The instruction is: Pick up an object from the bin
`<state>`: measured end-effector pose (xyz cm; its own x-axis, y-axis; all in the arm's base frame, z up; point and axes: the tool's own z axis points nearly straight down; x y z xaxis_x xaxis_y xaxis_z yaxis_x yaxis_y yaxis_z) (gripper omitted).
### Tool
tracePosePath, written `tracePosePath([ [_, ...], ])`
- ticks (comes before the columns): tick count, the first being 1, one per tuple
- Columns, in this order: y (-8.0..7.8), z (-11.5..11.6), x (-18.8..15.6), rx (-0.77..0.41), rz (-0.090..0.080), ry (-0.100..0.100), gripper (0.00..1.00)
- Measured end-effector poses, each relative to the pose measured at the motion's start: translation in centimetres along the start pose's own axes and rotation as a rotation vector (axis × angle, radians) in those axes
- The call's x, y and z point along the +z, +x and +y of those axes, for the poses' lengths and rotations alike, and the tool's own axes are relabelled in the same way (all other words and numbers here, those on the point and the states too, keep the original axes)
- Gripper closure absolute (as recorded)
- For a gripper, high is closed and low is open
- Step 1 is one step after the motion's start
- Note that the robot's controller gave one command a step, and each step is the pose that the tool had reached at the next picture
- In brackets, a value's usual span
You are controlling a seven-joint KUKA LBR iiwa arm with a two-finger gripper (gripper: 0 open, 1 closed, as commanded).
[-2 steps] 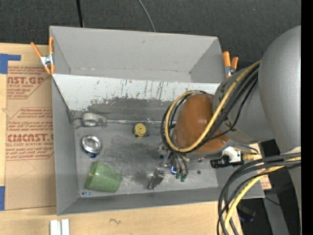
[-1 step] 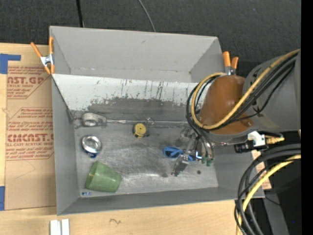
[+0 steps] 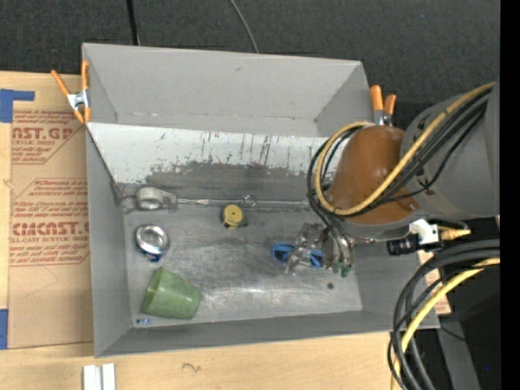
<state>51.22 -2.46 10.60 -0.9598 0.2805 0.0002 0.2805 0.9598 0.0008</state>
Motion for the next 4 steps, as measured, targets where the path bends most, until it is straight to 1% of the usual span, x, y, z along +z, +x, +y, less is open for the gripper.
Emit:
tracePosePath([
  [1,-1.0,-0.1,-9.8,-0.024,-0.009,-0.002,1.0],
  [2,-0.8,-0.1,-9.3,-0.024,-0.001,0.0,0.0],
  [3,-0.3,-3.2,2.7,0.057,0.002,0.001,0.0],
  [4,-0.5,-3.0,2.3,0.056,-0.001,-0.001,1.0],
])
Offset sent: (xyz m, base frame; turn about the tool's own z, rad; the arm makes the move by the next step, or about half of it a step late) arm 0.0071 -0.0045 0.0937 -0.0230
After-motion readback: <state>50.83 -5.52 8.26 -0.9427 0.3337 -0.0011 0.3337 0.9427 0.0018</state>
